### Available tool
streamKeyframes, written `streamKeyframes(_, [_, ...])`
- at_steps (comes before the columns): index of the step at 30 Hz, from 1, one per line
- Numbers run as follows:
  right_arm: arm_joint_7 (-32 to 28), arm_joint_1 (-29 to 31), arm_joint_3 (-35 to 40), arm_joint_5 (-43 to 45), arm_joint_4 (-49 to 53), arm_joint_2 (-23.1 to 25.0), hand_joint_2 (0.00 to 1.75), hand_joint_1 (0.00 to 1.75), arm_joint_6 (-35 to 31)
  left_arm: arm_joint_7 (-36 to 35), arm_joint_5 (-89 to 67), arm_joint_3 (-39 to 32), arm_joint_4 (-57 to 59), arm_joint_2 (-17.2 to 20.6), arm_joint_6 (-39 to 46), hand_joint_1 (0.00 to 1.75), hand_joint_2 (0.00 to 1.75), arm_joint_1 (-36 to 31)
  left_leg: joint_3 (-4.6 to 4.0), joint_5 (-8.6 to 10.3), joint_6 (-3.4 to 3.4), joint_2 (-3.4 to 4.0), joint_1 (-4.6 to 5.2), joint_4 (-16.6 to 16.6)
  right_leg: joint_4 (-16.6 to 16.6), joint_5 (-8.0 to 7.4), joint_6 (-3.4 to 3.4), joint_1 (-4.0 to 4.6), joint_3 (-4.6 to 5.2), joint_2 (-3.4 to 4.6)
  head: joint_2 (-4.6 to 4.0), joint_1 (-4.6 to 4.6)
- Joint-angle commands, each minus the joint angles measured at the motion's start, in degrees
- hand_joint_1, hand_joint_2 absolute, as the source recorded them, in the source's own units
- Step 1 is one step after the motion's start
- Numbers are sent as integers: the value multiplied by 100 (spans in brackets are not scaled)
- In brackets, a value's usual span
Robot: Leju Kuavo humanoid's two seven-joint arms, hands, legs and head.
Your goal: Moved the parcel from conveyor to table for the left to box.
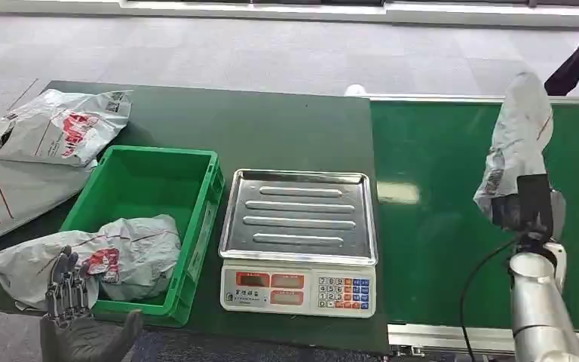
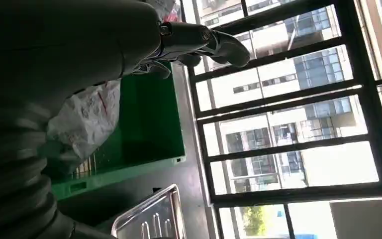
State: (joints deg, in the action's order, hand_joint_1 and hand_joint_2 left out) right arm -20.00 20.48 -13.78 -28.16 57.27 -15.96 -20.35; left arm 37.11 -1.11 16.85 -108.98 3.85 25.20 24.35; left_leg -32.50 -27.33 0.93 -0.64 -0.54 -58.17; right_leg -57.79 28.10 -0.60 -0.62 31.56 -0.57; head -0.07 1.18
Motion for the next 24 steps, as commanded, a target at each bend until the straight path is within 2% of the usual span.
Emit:
streamKeyframes(1, [321,-887,2178,-530,3629,319,175,175,-813,85,-81,95,479,-171,-5,0,175,-235,-1,-1,0,19,9,11,-2,0,8,-8,14,18,0,-2])
streamKeyframes(2, [184,-820,2669,-539,3611,44,175,175,-268,108,-114,109,496,-167,-3,0,175,-246,9,-3,3,44,6,20,5,-5,13,-3,11,44,0,2])
streamKeyframes(3, [428,-751,3083,-1172,3658,-49,175,175,23,139,-133,128,565,-159,-27,0,175,-278,5,-5,8,28,6,12,0,-1,10,0,12,32,0,2])
streamKeyframes(4, [753,-585,3726,-2125,3605,-158,175,175,427,193,-143,157,662,-141,-61,0,175,-323,8,-3,6,42,7,15,4,-6,10,0,17,46,0,2])
streamKeyframes(5, [941,-509,4007,-2415,3565,-97,175,175,585,210,-132,153,733,-147,-63,0,175,-347,4,-4,8,40,8,12,-2,-2,9,0,18,43,0,2])
streamKeyframes(6, [1045,-469,4152,-2490,3494,-59,175,175,511,253,-116,147,778,-154,-65,0,175,-359,5,-2,7,53,10,16,1,-7,9,-2,19,55,0,2])
streamKeyframes(7, [1160,-384,4348,-2680,3413,-118,175,175,768,272,-111,161,794,-137,-84,0,175,-371,3,-4,9,52,8,17,-1,-5,9,-3,18,54,0,2])
streamKeyframes(8, [1300,-300,4598,-2938,3394,-120,175,175,1080,272,-112,173,814,-121,-92,0,175,-392,6,0,9,64,4,23,8,-13,11,1,18,64,0,2])
streamKeyframes(10, [1718,-228,5142,-3177,3234,143,175,175,2195,231,-125,232,835,-101,-62,0,175,-411,13,-4,11,68,3,16,1,-9,14,3,18,71,0,2])
streamKeyframes(12, [2015,-85,5503,-3195,2960,281,175,175,2759,151,-165,253,755,-123,24,0,175,-359,14,7,9,65,6,30,12,-17,15,0,17,69,0,2])
streamKeyframes(15, [2070,91,5709,-3172,2773,211,175,175,2887,6,-216,239,510,-152,84,0,175,-189,15,2,10,74,2,22,8,-16,17,6,13,73,0,2])
streamKeyframes(24, [2115,190,5539,-3138,2801,-2,175,175,2958,-62,-208,232,387,-136,109,0,175,-21,2,3,11,42,3,12,2,-9,14,1,17,47,0,2])
